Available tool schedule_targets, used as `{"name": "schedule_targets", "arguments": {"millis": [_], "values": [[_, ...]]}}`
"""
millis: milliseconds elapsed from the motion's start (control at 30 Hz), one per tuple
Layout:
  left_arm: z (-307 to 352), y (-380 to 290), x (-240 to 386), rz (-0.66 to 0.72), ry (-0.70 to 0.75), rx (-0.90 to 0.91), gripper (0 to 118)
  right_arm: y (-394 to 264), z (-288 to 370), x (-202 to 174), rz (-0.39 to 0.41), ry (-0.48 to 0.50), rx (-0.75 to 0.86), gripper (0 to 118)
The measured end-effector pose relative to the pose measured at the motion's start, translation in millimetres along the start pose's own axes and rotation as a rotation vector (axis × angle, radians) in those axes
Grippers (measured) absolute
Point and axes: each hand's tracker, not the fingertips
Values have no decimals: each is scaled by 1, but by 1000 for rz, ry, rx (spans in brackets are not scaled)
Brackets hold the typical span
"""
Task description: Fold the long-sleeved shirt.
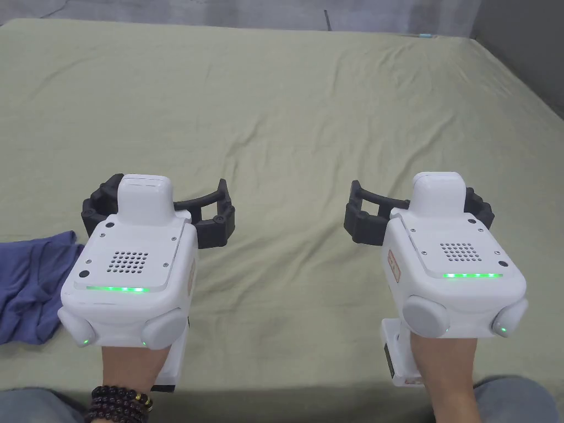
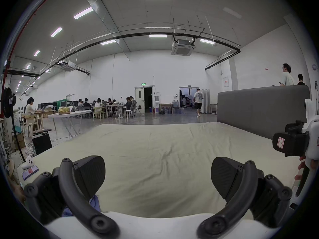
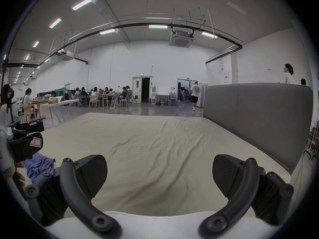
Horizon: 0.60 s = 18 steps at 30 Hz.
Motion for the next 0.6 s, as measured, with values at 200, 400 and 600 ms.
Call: {"name": "schedule_targets", "arguments": {"millis": [200,400,600], "values": [[-1,1,1,1,-3,1,118,1,-1,3,-21,3,-12,118],[0,1,3,-5,-9,-6,118,17,-5,-3,-136,36,-144,118],[-1,1,6,-15,-17,-15,118,27,-9,-12,-226,1,-189,118]]}}
